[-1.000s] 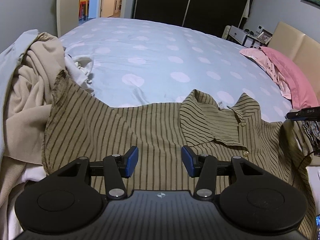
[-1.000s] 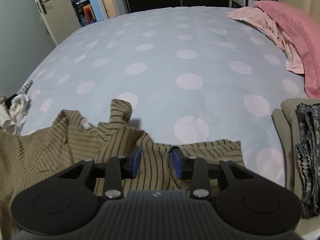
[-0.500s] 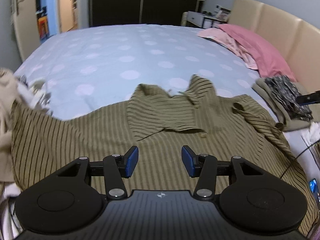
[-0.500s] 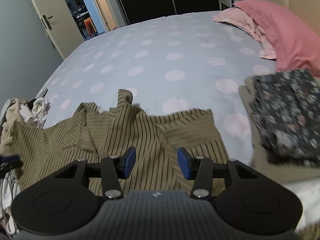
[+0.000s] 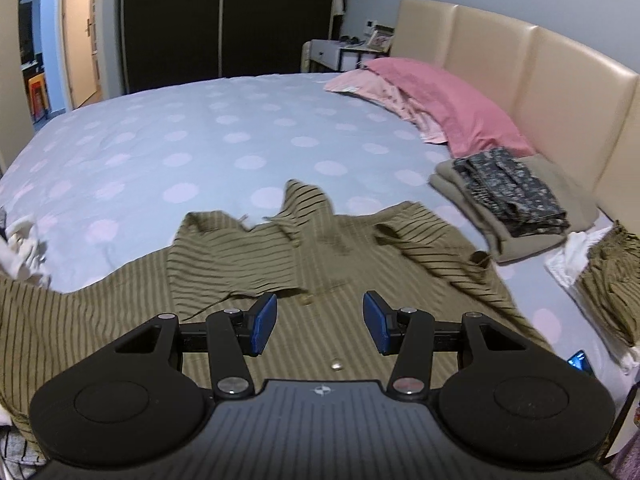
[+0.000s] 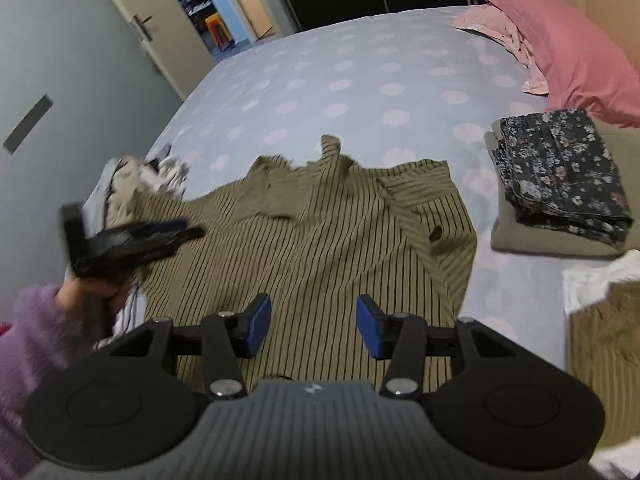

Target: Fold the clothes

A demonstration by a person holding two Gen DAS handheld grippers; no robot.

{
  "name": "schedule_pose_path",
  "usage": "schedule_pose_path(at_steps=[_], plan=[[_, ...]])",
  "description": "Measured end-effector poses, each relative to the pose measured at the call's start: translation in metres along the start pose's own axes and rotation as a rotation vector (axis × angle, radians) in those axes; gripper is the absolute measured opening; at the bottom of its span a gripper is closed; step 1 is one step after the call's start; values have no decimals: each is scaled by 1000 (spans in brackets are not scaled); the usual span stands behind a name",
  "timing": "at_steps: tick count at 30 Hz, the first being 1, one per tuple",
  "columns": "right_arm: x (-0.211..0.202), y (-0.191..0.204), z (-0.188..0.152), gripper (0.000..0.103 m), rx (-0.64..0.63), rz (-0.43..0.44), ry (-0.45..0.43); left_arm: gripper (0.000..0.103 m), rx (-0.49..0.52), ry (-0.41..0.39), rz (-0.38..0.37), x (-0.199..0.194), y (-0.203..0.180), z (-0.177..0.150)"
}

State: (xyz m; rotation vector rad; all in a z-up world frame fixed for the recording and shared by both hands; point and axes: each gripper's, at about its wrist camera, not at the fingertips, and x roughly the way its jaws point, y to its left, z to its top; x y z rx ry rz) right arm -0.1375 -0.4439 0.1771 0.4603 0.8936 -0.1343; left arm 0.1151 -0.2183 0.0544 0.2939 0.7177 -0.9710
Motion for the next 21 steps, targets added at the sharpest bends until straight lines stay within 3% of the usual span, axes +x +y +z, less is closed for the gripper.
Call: schedule_pose_path(at_steps=[5,11,15,21], plan=[[-45,20,-22,54,-29,-18,72,49,16,-7,-16,2,-23,3],[-54,26,-54,54,-126,-34,176,49,33,15,-20,16,-40,2],[-28,5,-64,54,-102,-8,154,49,17,27,-15,32,-45,2],[44,-42,-72,52,-13,5,57,49,-5,65,-19,75,-46,2]])
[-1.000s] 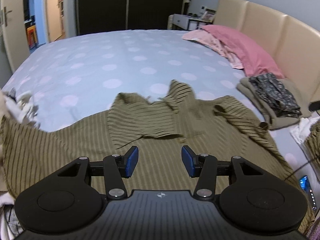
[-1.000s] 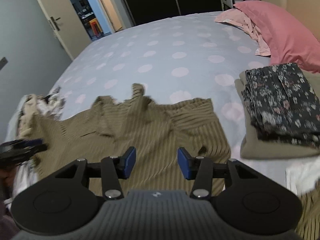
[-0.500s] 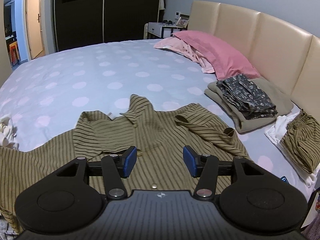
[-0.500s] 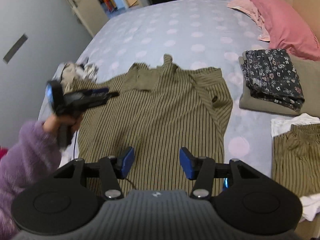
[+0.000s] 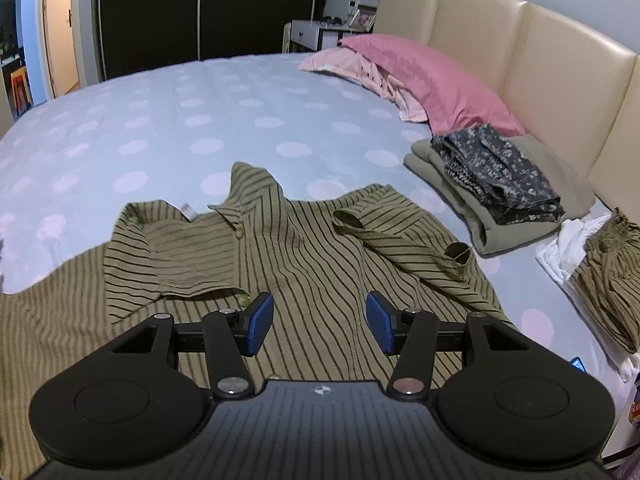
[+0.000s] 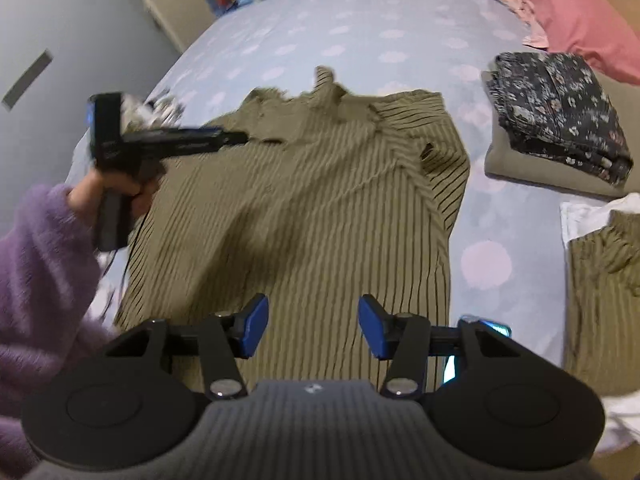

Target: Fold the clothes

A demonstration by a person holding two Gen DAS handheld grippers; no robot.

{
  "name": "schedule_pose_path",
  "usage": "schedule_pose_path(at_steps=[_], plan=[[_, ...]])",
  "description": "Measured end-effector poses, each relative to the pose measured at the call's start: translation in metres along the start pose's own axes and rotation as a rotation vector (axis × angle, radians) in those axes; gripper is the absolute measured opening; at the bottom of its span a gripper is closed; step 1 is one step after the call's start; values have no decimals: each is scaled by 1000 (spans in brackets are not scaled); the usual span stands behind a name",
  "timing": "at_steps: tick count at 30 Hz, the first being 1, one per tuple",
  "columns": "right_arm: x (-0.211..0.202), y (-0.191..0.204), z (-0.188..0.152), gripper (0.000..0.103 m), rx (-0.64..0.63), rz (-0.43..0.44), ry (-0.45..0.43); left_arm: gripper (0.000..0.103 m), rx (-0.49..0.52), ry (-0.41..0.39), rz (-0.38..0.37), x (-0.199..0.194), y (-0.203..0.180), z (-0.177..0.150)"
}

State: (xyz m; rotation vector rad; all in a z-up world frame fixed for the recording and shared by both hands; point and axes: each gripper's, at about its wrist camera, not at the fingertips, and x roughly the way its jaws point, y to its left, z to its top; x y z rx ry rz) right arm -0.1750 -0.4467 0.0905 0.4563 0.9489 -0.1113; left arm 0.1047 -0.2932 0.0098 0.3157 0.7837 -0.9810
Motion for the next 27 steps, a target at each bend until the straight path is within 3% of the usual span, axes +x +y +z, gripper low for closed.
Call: schedule_pose_path(at_steps=[7,10,13,16,20,27], plan=[[68,-51,6,47,106,-26,-141,49,13,40,-4,63,0,19],[93,-62,14,47,94,-91,-184,49,27,56,-16,91,-3,29],[116,-75,25,47,73,-136,-198,49,41,66,-33,118,-7,40],[135,-87,37,47,94,-127,-199,49,63,74,-38,143,-13,52],[162,-94,50,46,64,-162,-194,49,160,87,-7,175,-23,65],[193,-106,68,46,32,-191,-180,49,456,71,73,211,-45,61]])
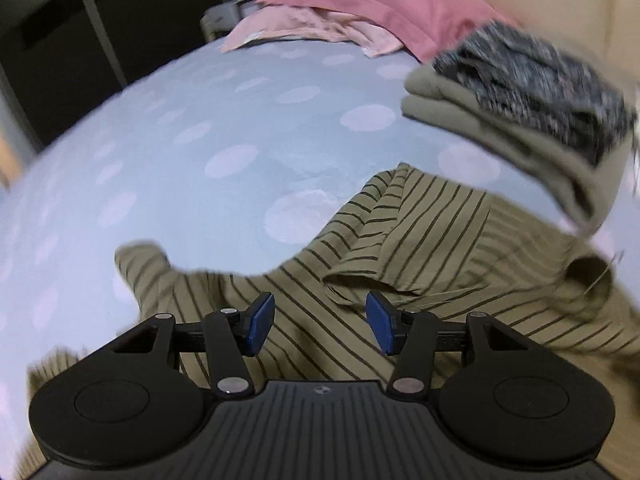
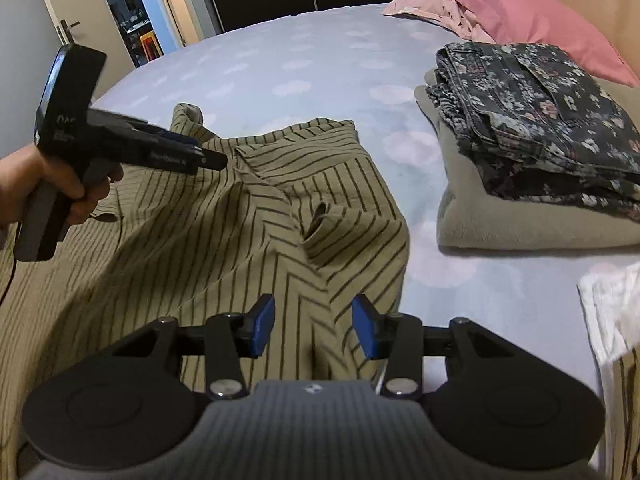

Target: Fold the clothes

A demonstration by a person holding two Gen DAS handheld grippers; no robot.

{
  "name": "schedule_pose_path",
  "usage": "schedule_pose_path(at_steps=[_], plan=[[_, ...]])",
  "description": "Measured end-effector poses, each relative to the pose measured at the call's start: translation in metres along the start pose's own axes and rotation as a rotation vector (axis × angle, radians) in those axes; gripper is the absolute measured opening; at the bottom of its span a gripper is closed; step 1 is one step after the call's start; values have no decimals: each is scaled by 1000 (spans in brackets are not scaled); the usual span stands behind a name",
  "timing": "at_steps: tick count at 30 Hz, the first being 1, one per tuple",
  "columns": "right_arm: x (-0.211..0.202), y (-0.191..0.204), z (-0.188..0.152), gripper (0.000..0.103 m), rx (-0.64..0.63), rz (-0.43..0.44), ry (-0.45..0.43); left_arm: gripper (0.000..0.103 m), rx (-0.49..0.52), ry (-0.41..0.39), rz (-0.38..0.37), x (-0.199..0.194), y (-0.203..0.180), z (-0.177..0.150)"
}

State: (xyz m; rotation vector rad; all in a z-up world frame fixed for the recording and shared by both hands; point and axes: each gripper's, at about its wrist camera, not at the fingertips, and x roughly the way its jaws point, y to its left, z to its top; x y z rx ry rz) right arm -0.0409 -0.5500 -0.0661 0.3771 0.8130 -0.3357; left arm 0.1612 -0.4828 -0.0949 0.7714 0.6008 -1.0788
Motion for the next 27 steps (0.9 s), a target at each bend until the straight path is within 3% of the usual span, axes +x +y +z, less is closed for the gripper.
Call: schedule_pose_path(at_steps=[6,7,8,12,13,15,17,20,23,25,27], plan=[[17,4,9,47,-36,-4,-1,48,270,-57,46,11,-25,2],[20,5,10,47,-40,-3,-2,45,287,-60,31,13,-26,3],[23,5,11,47,-42,-2,-2,35,287,-60,16,16,-27,4],[32,10,12,46,-65,-16,-5,4,197,-75,-27,21,-18,11],[34,11,12,45,-75,-24,-6,1,160,-79,-41,20,-13,14],[38,12,12,40,-92,-38,-11,0,81,-84,-69,20,-3,19],[40,11,11,22,-96,-46,-17,0,-9,-82,-91,19,10,25],[39,8,12,3,-78,-29,-17,0,-98,-77,-102,20,24,32],[31,7,13,2,-74,29,-26,0,-170,-63,-84,21,35,33],[25,11,12,2,-84,122,-9,0,-222,-37,-59,25,43,33],[24,22,7,2,-147,157,25,0,-267,-10,-23,31,51,32]])
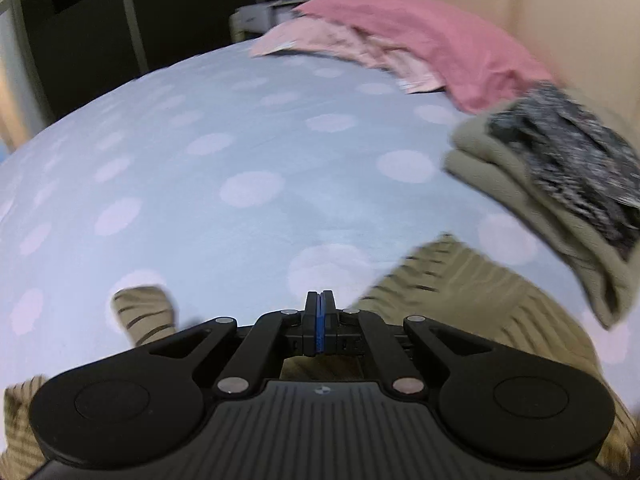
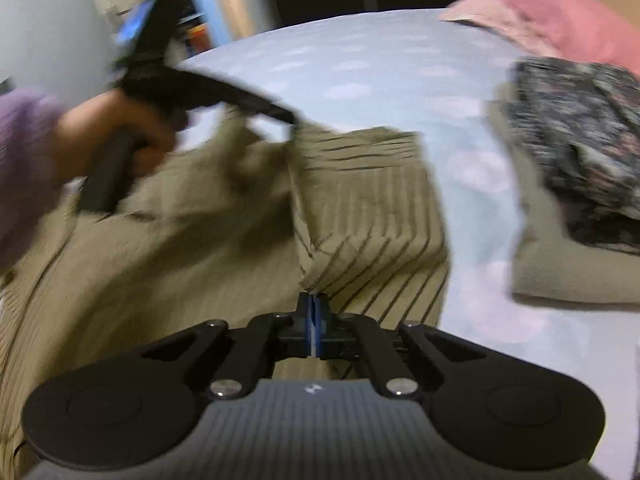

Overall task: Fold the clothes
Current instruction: 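Grasp the shirt sleeve with the left gripper while the right gripper pinches the shirt body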

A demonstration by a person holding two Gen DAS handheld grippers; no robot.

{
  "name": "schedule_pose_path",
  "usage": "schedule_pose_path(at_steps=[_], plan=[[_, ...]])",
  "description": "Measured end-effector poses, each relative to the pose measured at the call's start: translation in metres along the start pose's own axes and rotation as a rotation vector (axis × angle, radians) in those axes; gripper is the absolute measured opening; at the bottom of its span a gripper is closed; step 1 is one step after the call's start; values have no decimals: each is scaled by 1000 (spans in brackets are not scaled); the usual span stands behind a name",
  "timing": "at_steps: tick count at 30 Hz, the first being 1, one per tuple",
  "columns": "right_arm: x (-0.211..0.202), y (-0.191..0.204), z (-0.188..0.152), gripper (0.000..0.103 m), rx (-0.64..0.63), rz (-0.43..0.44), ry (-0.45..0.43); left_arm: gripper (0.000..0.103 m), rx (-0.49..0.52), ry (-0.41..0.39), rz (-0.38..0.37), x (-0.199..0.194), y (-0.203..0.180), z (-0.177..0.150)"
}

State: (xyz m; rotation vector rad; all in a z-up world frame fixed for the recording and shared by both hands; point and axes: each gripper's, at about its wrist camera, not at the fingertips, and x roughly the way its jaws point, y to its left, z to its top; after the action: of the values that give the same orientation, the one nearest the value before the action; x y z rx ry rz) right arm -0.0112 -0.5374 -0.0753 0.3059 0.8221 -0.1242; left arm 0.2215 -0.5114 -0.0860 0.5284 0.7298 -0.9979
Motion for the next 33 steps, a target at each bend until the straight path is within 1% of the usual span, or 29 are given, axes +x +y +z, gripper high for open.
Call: schedule_pose_path(at_steps=[2,3,5,7,10,13,15,19,21,23,24,26,30,33], plan=[[5,12,-5,2,-64,9,45,0,-36,11,19,3,6,-1],[9,14,-8,2,-75,5,66,0,-53,15,24,5,9,-2],[16,17,-13,2,-93,-1,104,0,-73,7,4,1,12,-5],[19,15,-16,2,-85,-7,117,0,-82,11,-52,-7,13,-8],[19,9,-16,2,-60,-21,118,0,-89,41,-155,-19,9,-12],[21,6,-13,2,-35,-19,120,8,-108,98,-222,-20,-3,-17],[19,7,-13,2,-39,-19,117,14,-127,136,-244,-15,-10,-20],[17,8,-12,2,-36,-19,112,16,-202,188,-244,-1,-13,-27],[16,7,-12,2,-36,-24,111,18,-261,203,-261,5,-11,-29],[16,8,-12,2,-38,-25,111,19,-309,209,-278,10,-10,-30],[16,8,-12,2,-40,-25,111,13,-315,207,-274,12,-11,-30],[16,9,-12,2,-45,-25,113,0,-326,201,-262,15,-12,-30],[15,15,-13,2,-88,-38,107,0,-321,146,-224,4,-7,-23],[13,19,-13,2,-114,-40,98,0,-281,128,-173,-4,-2,-16]])
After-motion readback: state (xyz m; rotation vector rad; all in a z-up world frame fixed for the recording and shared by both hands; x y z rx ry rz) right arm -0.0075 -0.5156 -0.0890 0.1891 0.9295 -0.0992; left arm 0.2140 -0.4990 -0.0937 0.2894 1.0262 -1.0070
